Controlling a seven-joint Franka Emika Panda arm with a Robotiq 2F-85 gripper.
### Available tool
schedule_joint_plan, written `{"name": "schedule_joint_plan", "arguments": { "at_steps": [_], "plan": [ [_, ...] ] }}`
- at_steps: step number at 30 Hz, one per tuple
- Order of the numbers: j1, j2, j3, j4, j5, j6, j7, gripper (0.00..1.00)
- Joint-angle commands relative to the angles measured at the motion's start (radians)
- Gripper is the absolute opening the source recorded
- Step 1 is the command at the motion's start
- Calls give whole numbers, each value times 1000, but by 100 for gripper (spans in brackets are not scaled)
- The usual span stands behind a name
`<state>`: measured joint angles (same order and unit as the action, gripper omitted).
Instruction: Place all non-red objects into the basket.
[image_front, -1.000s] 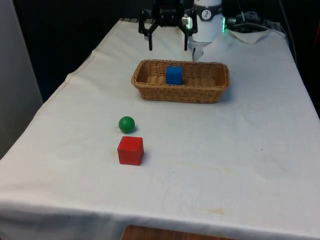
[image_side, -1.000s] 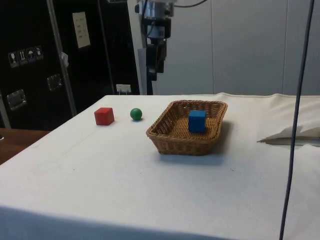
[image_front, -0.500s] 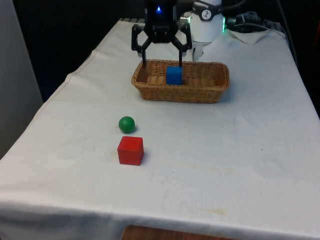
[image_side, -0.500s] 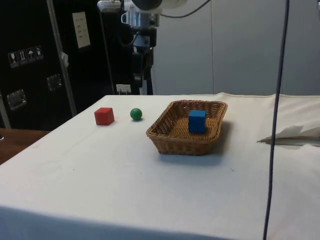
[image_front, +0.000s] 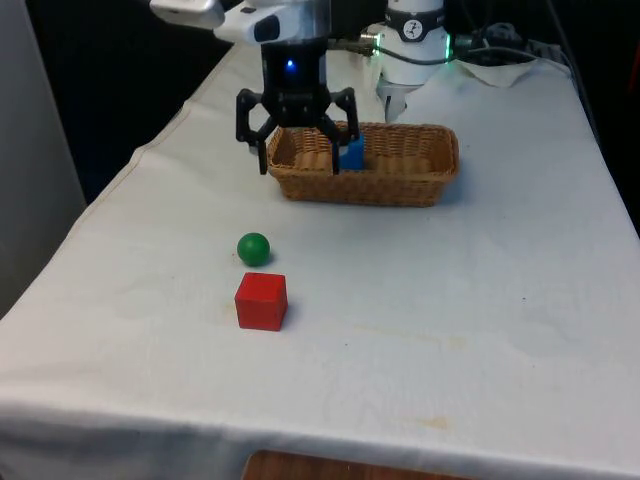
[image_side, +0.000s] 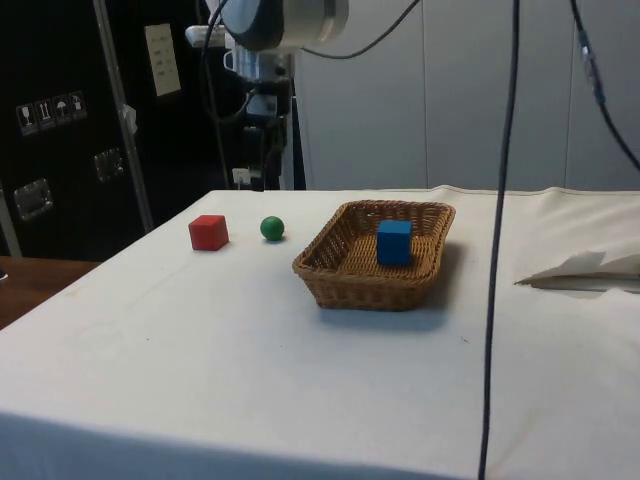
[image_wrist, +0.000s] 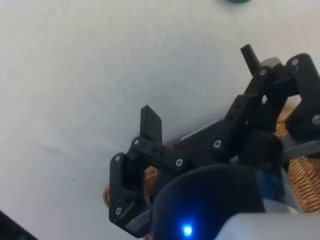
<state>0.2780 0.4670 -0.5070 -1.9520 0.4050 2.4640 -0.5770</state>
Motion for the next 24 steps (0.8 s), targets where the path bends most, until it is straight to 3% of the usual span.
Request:
{"name": "schedule_joint_plan", "arguments": {
  "at_steps": [1,5,6,7,9,14,15,16,23,24],
  "plan": [
    [-12,23,5,26,10,-13,-12,100],
    [-20,74,-2,74,21,-22,-20,100],
    [-8,67,-11,64,13,-13,-11,100],
    [-23,87,-4,86,24,-25,-24,100],
    [-30,125,-10,120,41,-32,-39,100],
    [-39,186,-28,179,71,-50,-63,100],
    [-29,195,-41,183,76,-45,-63,100],
    [-43,208,-37,202,81,-60,-73,100],
    [-60,275,-70,272,117,-93,-112,100],
    [-47,273,-82,266,119,-87,-110,100]
  ]
}}
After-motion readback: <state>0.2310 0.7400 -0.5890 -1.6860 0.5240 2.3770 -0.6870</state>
